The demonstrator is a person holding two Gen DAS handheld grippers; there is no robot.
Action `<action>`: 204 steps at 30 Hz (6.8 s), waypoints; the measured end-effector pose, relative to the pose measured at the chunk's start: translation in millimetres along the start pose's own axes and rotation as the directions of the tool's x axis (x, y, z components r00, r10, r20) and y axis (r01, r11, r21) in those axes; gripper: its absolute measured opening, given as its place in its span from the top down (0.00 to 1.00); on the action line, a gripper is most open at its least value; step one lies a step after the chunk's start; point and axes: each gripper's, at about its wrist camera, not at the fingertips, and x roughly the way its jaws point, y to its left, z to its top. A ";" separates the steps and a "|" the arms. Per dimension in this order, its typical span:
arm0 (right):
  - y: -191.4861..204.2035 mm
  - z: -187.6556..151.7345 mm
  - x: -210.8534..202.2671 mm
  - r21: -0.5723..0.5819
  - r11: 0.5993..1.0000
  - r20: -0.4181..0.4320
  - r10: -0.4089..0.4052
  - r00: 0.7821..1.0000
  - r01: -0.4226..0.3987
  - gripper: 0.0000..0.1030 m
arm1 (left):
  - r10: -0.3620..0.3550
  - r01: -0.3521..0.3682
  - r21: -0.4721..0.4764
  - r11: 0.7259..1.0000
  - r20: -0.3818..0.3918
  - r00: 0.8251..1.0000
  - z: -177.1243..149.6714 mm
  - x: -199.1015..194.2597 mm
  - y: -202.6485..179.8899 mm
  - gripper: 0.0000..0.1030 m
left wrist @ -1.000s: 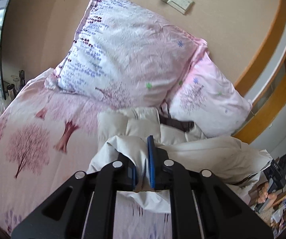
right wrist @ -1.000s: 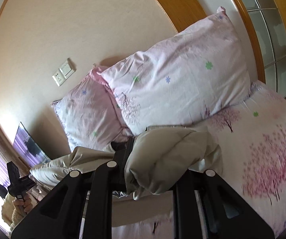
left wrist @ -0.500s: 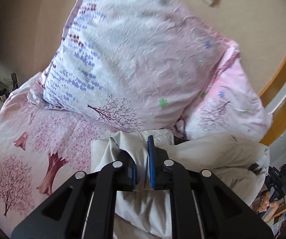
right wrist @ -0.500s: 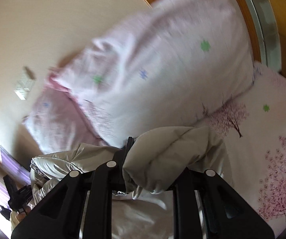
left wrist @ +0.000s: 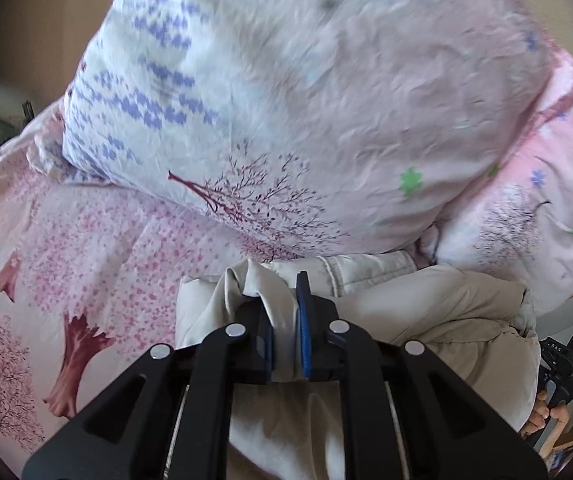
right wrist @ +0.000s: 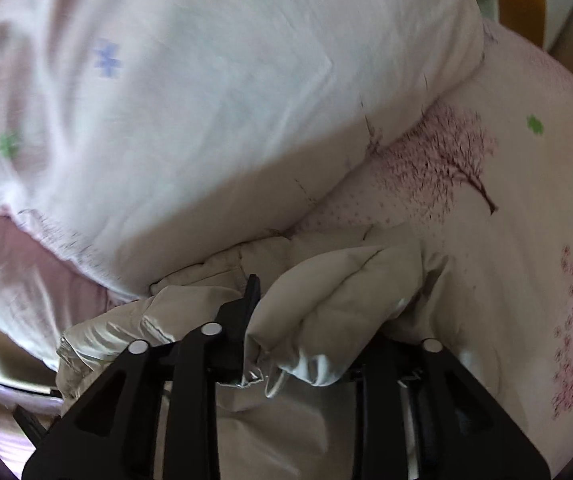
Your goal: Fold large clothes
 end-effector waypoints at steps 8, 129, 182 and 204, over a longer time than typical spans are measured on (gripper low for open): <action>-19.4 13.8 1.6 0.153 0.975 -0.005 0.165 0.986 -0.163 0.27 | -0.051 0.045 -0.103 0.994 -0.052 0.997 7.9 16.1 8.3 0.80; -182.4 -133.0 -53.4 0.279 0.878 0.066 0.388 0.919 -0.390 0.19 | -0.335 0.340 -0.335 0.879 0.075 0.939 -159.3 -56.4 90.6 0.23; 20.9 -291.9 -162.9 -0.640 0.754 0.065 0.245 0.967 -0.148 0.84 | -0.284 0.367 -0.385 0.847 0.256 0.924 -261.7 -179.5 199.7 0.47; 141.9 -343.6 -35.5 -0.774 0.615 -0.201 -0.012 0.979 -0.151 0.85 | -0.283 0.377 -0.381 0.844 0.280 0.917 -255.8 -172.5 207.4 0.47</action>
